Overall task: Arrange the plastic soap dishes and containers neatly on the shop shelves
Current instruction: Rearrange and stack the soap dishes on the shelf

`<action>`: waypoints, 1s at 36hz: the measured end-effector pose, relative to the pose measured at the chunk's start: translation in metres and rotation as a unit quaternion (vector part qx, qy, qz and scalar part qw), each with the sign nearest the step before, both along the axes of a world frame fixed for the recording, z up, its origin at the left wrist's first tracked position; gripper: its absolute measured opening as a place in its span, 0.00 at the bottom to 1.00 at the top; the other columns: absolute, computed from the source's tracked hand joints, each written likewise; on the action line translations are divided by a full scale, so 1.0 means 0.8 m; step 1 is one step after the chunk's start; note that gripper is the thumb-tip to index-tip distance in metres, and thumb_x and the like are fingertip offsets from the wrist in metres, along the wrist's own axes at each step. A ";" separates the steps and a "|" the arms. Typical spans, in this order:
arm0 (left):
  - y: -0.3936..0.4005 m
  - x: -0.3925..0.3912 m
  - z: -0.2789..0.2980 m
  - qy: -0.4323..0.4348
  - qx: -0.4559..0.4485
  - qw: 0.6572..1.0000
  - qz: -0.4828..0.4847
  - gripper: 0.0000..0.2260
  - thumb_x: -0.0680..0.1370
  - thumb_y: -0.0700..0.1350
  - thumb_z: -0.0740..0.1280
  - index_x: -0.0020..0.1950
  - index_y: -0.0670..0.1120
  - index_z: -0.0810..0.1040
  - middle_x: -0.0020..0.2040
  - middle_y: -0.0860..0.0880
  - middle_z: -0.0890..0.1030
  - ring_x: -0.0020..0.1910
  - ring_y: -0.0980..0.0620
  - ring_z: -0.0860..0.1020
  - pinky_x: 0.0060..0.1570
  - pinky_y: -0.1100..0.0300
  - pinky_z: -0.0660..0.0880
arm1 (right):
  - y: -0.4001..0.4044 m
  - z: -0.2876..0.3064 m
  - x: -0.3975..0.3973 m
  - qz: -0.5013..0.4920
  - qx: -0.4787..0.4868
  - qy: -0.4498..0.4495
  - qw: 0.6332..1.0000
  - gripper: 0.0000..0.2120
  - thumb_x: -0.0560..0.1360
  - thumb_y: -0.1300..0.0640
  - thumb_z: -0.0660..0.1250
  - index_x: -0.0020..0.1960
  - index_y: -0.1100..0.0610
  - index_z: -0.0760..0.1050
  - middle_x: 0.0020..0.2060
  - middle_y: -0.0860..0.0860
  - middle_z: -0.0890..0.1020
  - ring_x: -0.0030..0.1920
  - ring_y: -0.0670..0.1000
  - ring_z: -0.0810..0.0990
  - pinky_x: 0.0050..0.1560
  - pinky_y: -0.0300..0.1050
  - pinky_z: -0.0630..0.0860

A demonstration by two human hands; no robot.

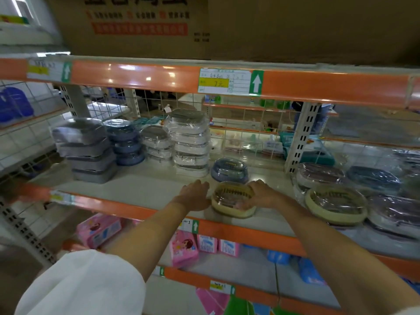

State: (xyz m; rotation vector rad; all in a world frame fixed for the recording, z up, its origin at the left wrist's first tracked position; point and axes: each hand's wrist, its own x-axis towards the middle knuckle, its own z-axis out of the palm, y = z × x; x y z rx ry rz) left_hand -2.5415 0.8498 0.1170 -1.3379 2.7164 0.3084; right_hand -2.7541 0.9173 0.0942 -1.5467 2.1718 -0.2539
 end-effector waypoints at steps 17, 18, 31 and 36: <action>-0.009 0.001 -0.002 0.008 -0.032 0.997 0.069 0.23 0.79 0.52 0.63 0.71 0.45 0.66 0.66 0.43 0.70 0.64 0.43 0.71 0.63 0.51 0.68 | -0.052 0.012 -0.023 -0.044 -0.087 -0.009 0.995 0.28 0.72 0.45 0.72 0.64 0.61 0.73 0.60 0.58 0.77 0.59 0.58 0.76 0.51 0.45 0.71; -0.011 0.001 -0.002 0.007 -0.034 0.997 0.075 0.23 0.79 0.52 0.63 0.71 0.45 0.66 0.66 0.43 0.70 0.64 0.43 0.71 0.63 0.52 0.69 | -0.059 0.009 -0.025 -0.038 -0.085 -0.002 0.996 0.29 0.71 0.44 0.72 0.65 0.60 0.73 0.59 0.58 0.78 0.59 0.58 0.76 0.51 0.44 0.71; -0.028 -0.005 0.001 -0.001 -0.058 0.989 0.137 0.22 0.79 0.51 0.63 0.71 0.45 0.65 0.66 0.43 0.70 0.64 0.43 0.71 0.61 0.51 0.67 | -0.110 -0.015 -0.032 -0.035 -0.076 0.013 0.996 0.46 0.66 0.37 0.74 0.70 0.64 0.61 0.67 0.62 0.68 0.68 0.61 0.65 0.64 0.50 0.66; -0.036 -0.007 -0.007 -0.012 -0.060 0.990 0.129 0.23 0.79 0.51 0.62 0.71 0.45 0.66 0.66 0.42 0.70 0.64 0.43 0.71 0.62 0.50 0.68 | -0.112 -0.014 -0.026 -0.043 -0.070 0.045 0.996 0.48 0.66 0.34 0.72 0.71 0.64 0.60 0.67 0.62 0.62 0.68 0.61 0.62 0.63 0.51 0.66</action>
